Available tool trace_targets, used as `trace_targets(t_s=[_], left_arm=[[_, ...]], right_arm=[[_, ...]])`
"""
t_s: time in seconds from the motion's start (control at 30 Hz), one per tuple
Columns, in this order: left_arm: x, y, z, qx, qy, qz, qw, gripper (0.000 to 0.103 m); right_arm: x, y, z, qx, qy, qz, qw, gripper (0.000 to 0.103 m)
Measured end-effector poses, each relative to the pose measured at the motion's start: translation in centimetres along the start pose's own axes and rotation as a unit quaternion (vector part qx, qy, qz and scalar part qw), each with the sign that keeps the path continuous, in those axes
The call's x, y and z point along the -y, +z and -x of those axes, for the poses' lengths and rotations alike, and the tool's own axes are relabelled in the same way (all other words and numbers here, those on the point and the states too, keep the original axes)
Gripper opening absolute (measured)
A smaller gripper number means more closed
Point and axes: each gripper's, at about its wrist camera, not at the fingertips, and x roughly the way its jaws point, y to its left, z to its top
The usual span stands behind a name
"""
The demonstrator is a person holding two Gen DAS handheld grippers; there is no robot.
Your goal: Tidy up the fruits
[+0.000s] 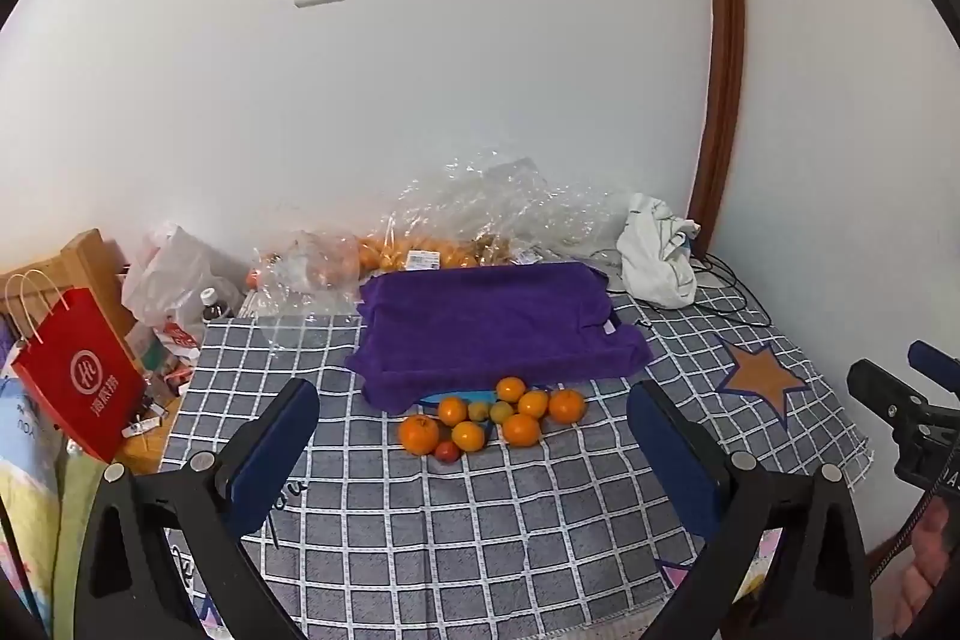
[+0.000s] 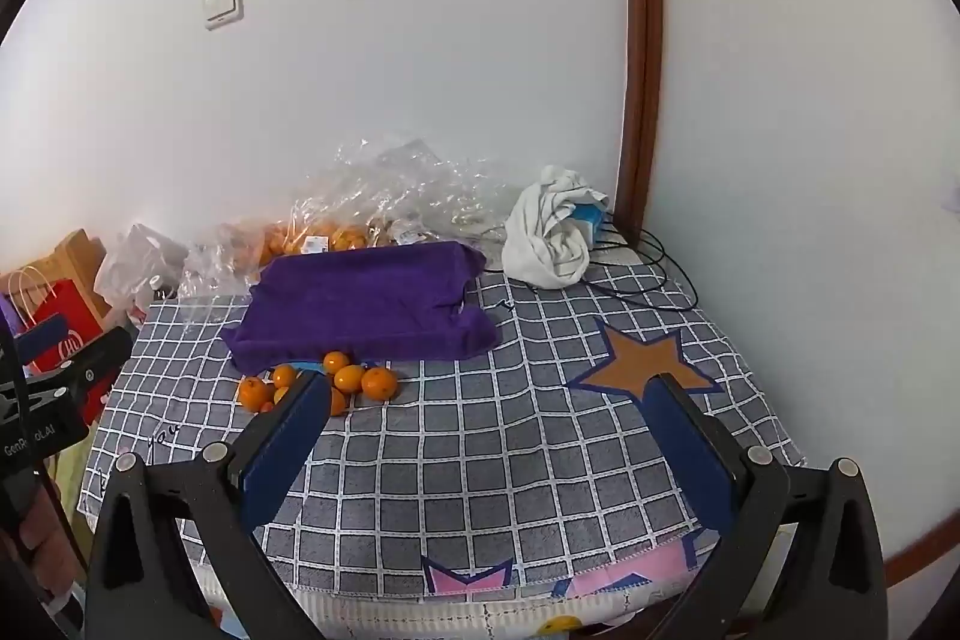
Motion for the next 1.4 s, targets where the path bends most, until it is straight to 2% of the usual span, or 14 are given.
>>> trace_targets(t_s=[0.03, 1.4], left_arm=[[-0.1, 0.0, 0.0, 0.0, 0.0, 0.001, 1.0, 0.103], [-0.9, -0.4, 1.1, 0.006, -0.007, 0.014, 0.9999, 0.103]], right_arm=[[-0.2, -0.1, 0.9, 0.005, -0.004, 0.002, 1.0, 0.102], [-1.4, -0.6, 2.1, 0.018, 0.006, 0.022, 1.0, 0.102]])
